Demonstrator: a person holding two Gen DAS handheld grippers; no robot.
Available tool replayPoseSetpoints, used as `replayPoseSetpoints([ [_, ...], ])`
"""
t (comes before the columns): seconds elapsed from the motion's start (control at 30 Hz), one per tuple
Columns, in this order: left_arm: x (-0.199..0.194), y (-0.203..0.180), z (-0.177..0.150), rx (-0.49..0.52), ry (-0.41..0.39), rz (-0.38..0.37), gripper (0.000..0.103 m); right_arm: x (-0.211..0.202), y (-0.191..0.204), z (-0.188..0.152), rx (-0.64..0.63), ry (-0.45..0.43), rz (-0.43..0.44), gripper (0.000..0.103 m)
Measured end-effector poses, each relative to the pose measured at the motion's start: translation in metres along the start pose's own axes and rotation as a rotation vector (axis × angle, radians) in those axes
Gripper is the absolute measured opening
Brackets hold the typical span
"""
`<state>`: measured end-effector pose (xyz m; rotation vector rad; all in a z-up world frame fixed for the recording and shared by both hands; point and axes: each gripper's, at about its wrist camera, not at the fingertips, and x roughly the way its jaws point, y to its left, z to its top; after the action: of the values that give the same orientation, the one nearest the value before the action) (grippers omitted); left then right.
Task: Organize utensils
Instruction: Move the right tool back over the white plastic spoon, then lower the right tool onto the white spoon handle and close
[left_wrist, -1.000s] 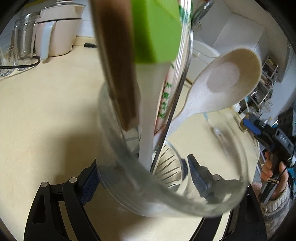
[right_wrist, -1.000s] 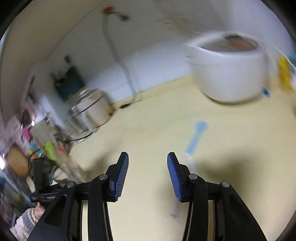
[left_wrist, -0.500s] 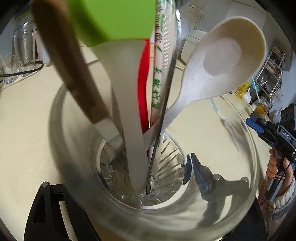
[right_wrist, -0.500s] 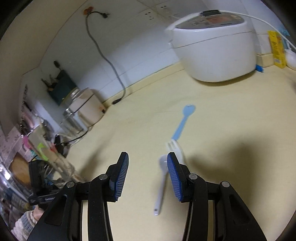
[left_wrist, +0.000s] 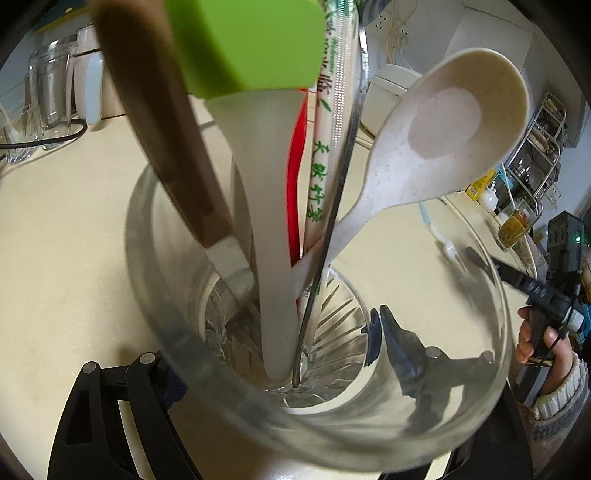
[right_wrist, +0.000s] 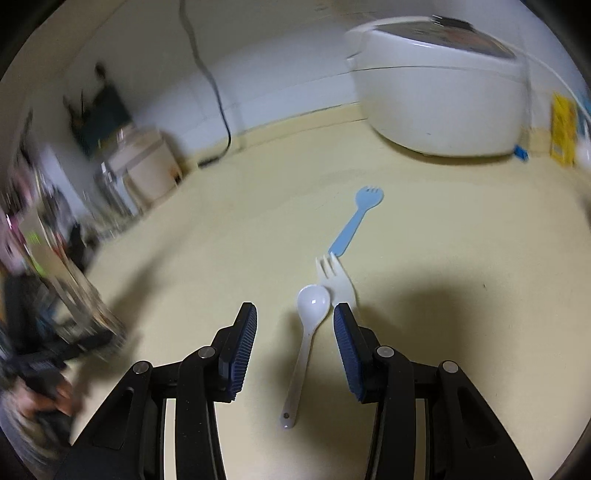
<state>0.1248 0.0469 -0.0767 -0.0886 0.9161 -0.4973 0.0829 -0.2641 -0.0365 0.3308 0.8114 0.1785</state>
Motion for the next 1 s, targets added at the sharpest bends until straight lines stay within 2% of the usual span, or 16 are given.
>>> replayPoseSetpoints([
  [0.07, 0.001, 0.002, 0.003, -0.006, -0.002, -0.007, 0.088, 0.009, 0.006, -0.003, -0.033, 0.04, -0.031, 0.043],
  [0.13, 0.001, 0.004, 0.002, -0.016, -0.004, -0.019, 0.088, 0.017, 0.005, -0.004, -0.027, 0.081, -0.021, 0.042],
  [0.3, -0.004, 0.013, 0.0, -0.019, -0.007, -0.027, 0.088, 0.022, 0.004, 0.002, -0.021, 0.103, -0.011, 0.041],
  [0.37, -0.006, 0.017, -0.001, -0.021, -0.007, -0.028, 0.088, 0.028, 0.009, 0.007, -0.063, 0.112, -0.038, 0.039],
  [0.5, -0.012, 0.028, -0.004, -0.045, -0.016, -0.055, 0.088, 0.04, 0.028, 0.012, -0.208, 0.135, -0.121, 0.023],
  [0.57, -0.016, 0.035, -0.003, -0.058, -0.022, -0.073, 0.088, 0.042, 0.033, 0.013, -0.242, 0.138, -0.133, 0.02],
  [0.63, -0.017, 0.039, -0.004, -0.063, -0.025, -0.079, 0.088, 0.04, 0.031, 0.013, -0.228, 0.136, -0.118, 0.019],
  [0.77, -0.019, 0.044, -0.005, -0.066, -0.026, -0.085, 0.088, 0.033, 0.01, 0.014, -0.081, 0.122, 0.018, 0.015],
  [0.83, -0.02, 0.045, -0.005, -0.067, -0.026, -0.087, 0.088, 0.028, 0.002, 0.013, -0.032, 0.106, 0.06, 0.011],
  [1.0, -0.021, 0.047, -0.006, -0.068, -0.026, -0.089, 0.088, 0.026, 0.006, 0.011, -0.045, 0.106, 0.072, 0.011],
])
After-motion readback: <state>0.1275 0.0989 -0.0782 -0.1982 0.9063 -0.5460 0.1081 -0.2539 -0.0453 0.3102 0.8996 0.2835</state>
